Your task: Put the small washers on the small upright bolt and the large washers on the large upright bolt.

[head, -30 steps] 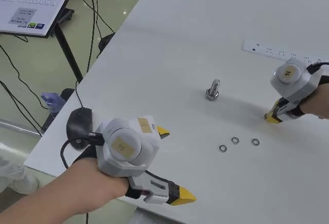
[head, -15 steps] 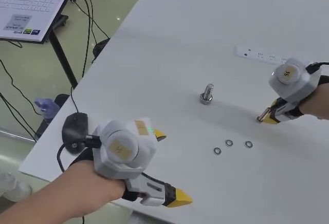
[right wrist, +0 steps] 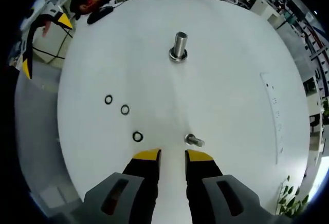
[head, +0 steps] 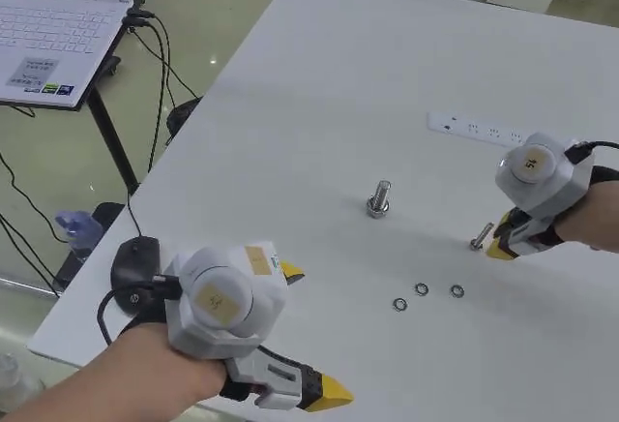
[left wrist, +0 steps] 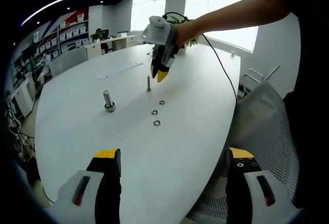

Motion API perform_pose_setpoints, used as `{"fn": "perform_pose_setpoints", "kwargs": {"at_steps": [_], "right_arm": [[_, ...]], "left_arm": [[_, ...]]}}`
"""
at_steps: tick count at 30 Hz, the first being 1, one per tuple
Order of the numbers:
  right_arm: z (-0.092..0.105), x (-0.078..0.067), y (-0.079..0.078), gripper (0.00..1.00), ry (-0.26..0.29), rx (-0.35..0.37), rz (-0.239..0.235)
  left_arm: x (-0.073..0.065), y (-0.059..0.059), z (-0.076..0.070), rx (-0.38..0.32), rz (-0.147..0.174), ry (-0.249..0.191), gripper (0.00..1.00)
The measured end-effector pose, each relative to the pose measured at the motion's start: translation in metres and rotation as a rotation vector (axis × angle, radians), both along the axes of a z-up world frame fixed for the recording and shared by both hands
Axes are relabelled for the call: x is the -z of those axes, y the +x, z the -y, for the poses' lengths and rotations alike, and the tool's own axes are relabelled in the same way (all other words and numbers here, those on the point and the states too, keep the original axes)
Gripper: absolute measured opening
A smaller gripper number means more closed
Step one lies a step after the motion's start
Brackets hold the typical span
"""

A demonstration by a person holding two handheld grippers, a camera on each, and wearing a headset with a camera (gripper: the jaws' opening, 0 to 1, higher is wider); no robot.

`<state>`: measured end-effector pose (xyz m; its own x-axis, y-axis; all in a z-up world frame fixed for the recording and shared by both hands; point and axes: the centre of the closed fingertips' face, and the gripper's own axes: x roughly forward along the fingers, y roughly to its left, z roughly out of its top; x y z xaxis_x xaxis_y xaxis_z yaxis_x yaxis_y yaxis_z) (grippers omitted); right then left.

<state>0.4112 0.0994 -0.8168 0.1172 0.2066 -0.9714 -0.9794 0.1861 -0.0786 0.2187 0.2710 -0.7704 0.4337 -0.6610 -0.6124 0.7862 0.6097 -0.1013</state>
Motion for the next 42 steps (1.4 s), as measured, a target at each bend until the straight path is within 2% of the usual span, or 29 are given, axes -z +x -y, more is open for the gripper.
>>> {"fn": "perform_pose_setpoints", "kwargs": {"at_steps": [8,13,19,23,31,42], "right_arm": [[-0.006,-0.004,-0.02,0.2,0.01,-0.015,-0.012],[-0.011,-0.005,-0.028,0.21,0.016,-0.029,-0.016],[-0.019,-0.003,-0.041,0.25,0.035,-0.042,-0.026],[-0.021,0.008,-0.043,0.25,0.04,-0.048,-0.038],[-0.022,0.024,-0.049,0.25,0.058,-0.044,-0.042],[-0.022,0.043,-0.05,0.25,0.048,-0.05,-0.05]], "left_arm": [[-0.004,-0.004,0.002,0.001,0.007,-0.007,0.84],[-0.006,-0.003,0.003,-0.009,0.017,-0.018,0.86],[-0.004,-0.001,0.0,-0.013,0.031,-0.004,0.89],[-0.005,0.003,-0.003,-0.037,0.038,-0.024,0.9],[-0.004,0.005,0.001,-0.034,0.056,-0.019,0.92],[-0.004,0.006,-0.002,-0.035,0.048,-0.016,0.91]]}}
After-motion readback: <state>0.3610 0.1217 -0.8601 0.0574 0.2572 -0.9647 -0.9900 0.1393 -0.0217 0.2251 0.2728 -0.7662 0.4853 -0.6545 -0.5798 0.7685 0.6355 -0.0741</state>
